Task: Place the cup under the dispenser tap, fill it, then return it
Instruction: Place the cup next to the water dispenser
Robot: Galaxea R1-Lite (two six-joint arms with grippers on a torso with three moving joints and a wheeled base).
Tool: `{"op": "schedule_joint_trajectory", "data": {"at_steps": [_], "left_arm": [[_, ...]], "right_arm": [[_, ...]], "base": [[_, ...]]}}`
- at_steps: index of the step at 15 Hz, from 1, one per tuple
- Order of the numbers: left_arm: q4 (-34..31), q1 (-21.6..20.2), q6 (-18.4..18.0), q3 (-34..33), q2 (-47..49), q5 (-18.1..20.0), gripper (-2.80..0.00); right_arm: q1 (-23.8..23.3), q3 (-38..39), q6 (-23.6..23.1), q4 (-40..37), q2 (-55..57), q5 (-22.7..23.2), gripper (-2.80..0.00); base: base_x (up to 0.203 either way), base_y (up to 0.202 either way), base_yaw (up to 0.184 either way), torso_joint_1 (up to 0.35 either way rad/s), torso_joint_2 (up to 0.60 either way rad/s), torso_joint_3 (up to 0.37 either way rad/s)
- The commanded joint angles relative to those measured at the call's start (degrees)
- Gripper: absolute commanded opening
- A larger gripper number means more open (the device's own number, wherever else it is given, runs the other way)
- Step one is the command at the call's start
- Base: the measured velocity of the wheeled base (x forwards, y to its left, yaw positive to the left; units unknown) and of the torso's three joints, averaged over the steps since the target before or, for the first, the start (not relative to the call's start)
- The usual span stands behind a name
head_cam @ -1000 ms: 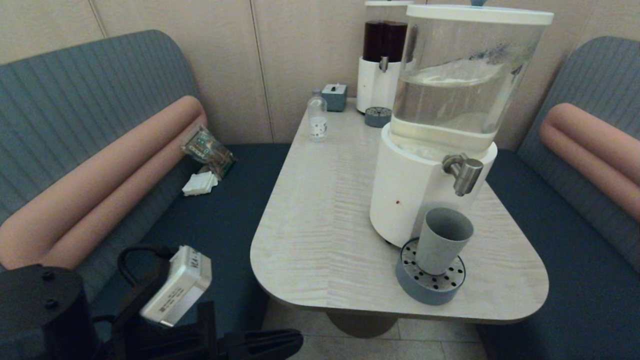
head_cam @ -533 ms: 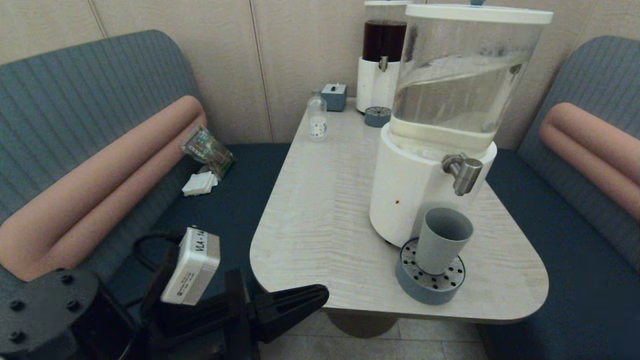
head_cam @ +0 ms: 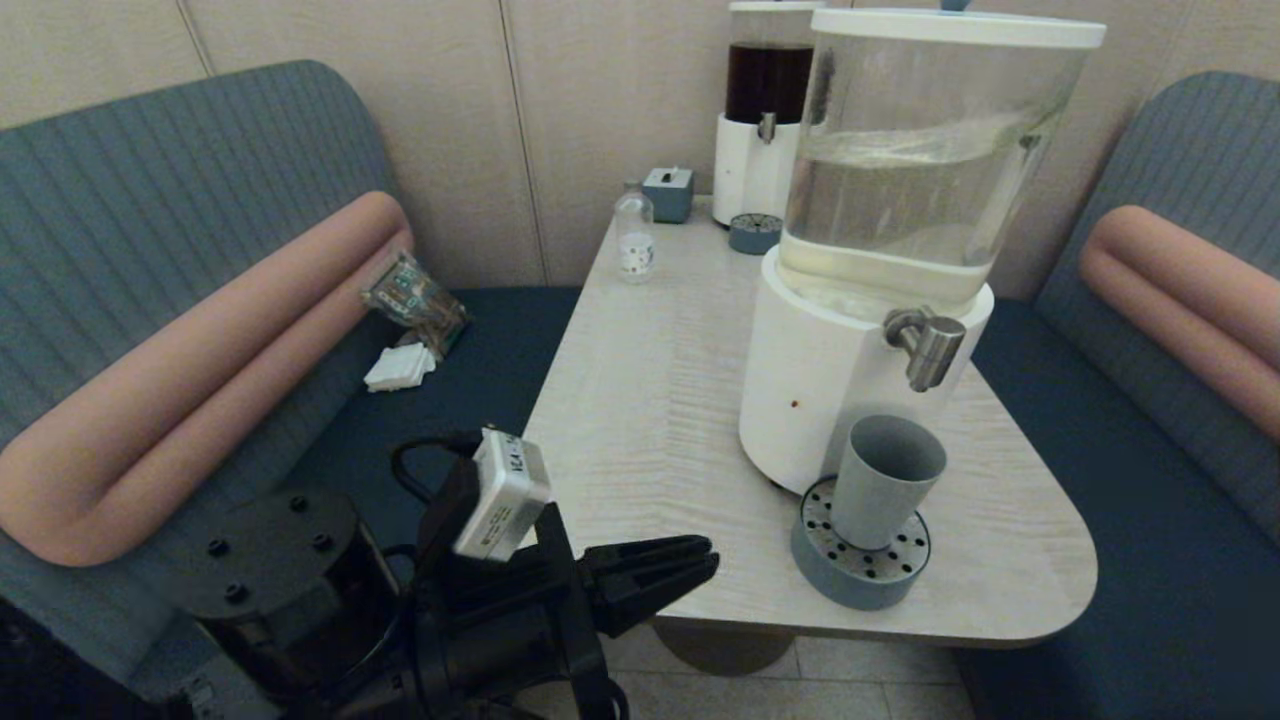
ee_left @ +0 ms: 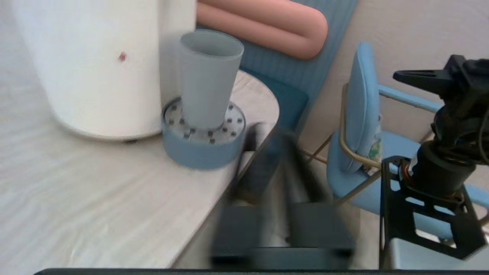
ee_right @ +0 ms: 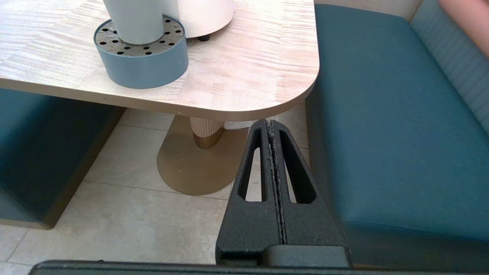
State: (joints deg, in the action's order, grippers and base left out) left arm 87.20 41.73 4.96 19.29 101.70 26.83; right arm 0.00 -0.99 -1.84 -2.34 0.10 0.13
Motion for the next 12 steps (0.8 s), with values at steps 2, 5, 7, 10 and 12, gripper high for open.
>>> {"op": "schedule_joint_trajectory", "data": {"at_steps": [2,5,7,10,12], "left_arm": [[0.46,-0.08,-0.36,4.58,3.25,2.28,0.0],[0.46,-0.75,-2.08,9.5,8.22,5.65,0.0],[0.46,-0.92,-2.98,11.84,12.21,6.87,0.0],[0.46,-0.94,-3.55,18.41,18.21,8.79,0.0],[0.46,-0.95,-3.63,23.13,21.83,9.13,0.0]], "right_arm": [[0.0,0.02,0.0,-0.03,0.08,0.04,-2.8],[0.0,-0.07,0.0,-0.03,0.08,0.04,-2.8],[0.0,0.02,0.0,-0.03,0.08,0.04,-2.8],[0.0,-0.02,0.0,-0.03,0.08,0.04,-2.8],[0.0,0.01,0.0,-0.03,0.08,-0.03,-2.8]], "base": [[0.0,0.0,0.0,0.0,0.0,0.0],[0.0,0.0,0.0,0.0,0.0,0.0],[0.0,0.0,0.0,0.0,0.0,0.0],[0.0,0.0,0.0,0.0,0.0,0.0],[0.0,0.0,0.0,0.0,0.0,0.0]]}}
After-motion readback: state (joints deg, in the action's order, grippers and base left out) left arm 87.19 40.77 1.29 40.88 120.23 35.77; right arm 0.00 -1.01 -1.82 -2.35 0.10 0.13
